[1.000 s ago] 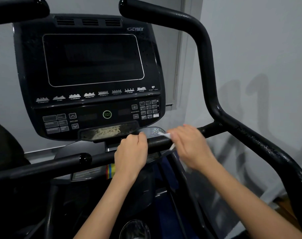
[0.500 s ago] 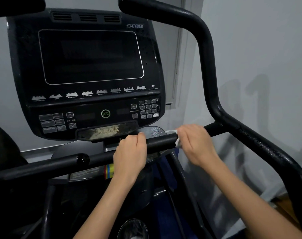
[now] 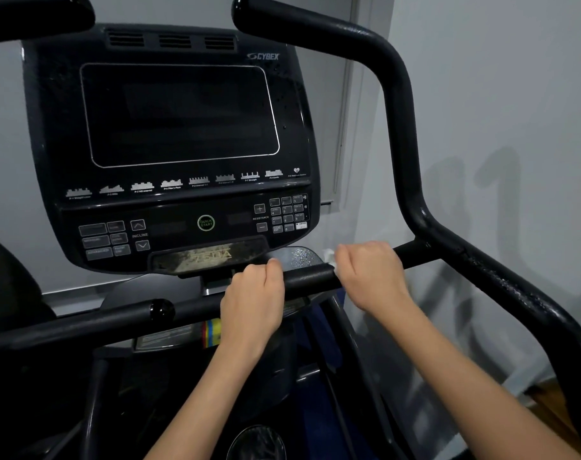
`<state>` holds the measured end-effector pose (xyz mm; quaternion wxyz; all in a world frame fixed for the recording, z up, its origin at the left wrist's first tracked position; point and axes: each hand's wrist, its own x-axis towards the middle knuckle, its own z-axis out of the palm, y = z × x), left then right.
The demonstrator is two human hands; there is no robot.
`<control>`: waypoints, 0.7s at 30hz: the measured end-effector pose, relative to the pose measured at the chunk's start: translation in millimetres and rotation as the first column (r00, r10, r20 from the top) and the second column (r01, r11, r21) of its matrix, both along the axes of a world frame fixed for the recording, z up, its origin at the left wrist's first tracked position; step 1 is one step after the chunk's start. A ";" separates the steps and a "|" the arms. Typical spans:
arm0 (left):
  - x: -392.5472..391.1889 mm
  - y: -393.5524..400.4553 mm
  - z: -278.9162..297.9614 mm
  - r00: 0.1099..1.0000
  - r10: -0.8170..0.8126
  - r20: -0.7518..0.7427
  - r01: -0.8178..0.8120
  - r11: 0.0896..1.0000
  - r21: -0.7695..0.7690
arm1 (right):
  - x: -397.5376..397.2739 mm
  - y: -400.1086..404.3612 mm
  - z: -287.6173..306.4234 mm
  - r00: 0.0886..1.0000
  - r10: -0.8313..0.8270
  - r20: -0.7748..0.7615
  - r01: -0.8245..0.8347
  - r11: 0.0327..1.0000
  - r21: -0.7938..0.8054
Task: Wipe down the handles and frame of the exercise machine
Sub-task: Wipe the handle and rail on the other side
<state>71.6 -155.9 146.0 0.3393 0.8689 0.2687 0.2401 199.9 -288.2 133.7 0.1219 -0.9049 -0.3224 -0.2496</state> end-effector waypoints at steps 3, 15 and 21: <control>0.8 1.8 -3.9 1.000 -0.010 0.008 0.009 1.000 0.029 | -32.1 33.5 5.7 1.000 0.011 0.027 -0.011 1.000 -0.017; 1.9 4.5 -5.3 1.000 -0.025 -0.005 0.026 0.999 0.032 | -5.7 15.4 4.5 0.999 -0.041 -0.019 0.039 0.994 -0.098; 3.8 8.2 -12.0 0.999 -0.026 0.035 0.025 0.999 0.041 | -52.6 26.8 -16.5 0.945 0.325 0.040 -0.328 0.938 0.111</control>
